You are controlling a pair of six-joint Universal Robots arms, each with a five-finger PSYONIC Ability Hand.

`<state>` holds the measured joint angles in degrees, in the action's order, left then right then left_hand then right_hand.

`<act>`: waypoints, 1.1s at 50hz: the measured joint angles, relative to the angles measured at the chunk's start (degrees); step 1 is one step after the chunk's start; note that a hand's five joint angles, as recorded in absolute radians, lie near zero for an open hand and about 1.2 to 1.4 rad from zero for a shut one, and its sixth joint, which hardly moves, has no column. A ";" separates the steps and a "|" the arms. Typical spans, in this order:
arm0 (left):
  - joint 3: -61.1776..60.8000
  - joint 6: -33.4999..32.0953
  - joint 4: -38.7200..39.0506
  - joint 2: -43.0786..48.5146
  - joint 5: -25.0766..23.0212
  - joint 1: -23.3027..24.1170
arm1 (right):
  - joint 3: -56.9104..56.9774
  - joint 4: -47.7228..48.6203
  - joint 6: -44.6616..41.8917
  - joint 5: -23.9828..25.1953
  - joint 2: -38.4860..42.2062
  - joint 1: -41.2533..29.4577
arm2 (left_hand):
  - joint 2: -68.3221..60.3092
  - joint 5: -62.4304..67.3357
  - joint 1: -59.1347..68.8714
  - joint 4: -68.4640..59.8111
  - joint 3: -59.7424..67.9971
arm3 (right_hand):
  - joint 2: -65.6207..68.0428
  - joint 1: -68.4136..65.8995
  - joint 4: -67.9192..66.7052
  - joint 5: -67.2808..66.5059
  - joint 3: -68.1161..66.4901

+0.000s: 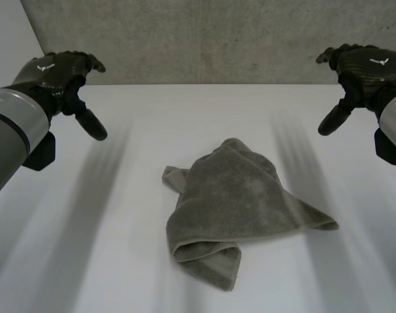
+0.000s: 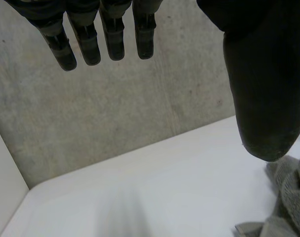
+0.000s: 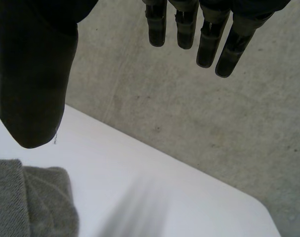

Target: Fold the towel.

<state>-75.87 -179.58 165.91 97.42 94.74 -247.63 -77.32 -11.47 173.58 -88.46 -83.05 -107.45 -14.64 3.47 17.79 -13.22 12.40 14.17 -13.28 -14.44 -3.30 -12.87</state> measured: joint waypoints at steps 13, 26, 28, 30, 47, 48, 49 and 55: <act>-0.87 0.70 0.47 0.44 0.10 0.22 | 0.30 0.10 0.00 0.04 1.13 -0.95 | 0.00 0.00 0.00 0.00 0.00 | 0.00 0.00 0.00 0.00 0.00; -0.87 0.81 1.17 0.56 0.10 0.23 | 0.39 0.23 0.00 0.11 1.29 -0.93 | 0.00 0.00 0.00 0.00 0.00 | 0.00 0.00 0.00 0.00 0.00; -1.26 0.80 1.80 0.55 0.06 0.27 | 0.52 0.17 -0.08 0.42 1.38 -0.92 | 0.00 0.00 0.00 0.00 0.00 | 0.00 0.00 0.00 0.00 0.00; -1.75 0.77 2.29 0.53 -0.01 0.38 | 0.83 0.01 -0.33 0.87 1.41 -0.89 | 0.00 0.00 0.00 0.00 0.00 | 0.00 0.00 0.00 0.00 0.00; -15.48 0.94 5.92 1.33 -0.36 11.51 | -10.70 -6.88 -22.62 15.72 4.64 -0.13 | 0.00 0.00 0.00 0.00 0.00 | 0.00 0.01 0.00 0.00 0.00; -16.55 1.21 6.57 1.76 -0.28 12.62 | -12.79 -5.46 -23.51 16.03 4.87 -0.24 | 0.00 0.00 0.00 0.00 0.00 | 0.00 0.01 0.00 0.00 0.00; -17.40 1.54 7.13 2.18 -0.19 13.64 | -14.72 -3.82 -24.16 16.22 5.00 -0.37 | 0.00 0.00 0.00 0.00 0.00 | 0.00 0.01 0.00 0.00 0.00; -20.60 5.25 10.05 5.73 0.50 18.61 | -23.46 5.64 -25.16 16.28 5.48 -1.69 | 0.00 0.00 0.00 0.00 0.00 | 0.00 0.01 0.00 0.00 0.00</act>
<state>-96.48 -174.33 175.96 103.15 95.23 -229.02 -100.78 -5.82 148.43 -72.18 -77.57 -109.14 -14.64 3.47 17.78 -13.22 12.40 14.17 -13.26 -14.44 -3.30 -12.87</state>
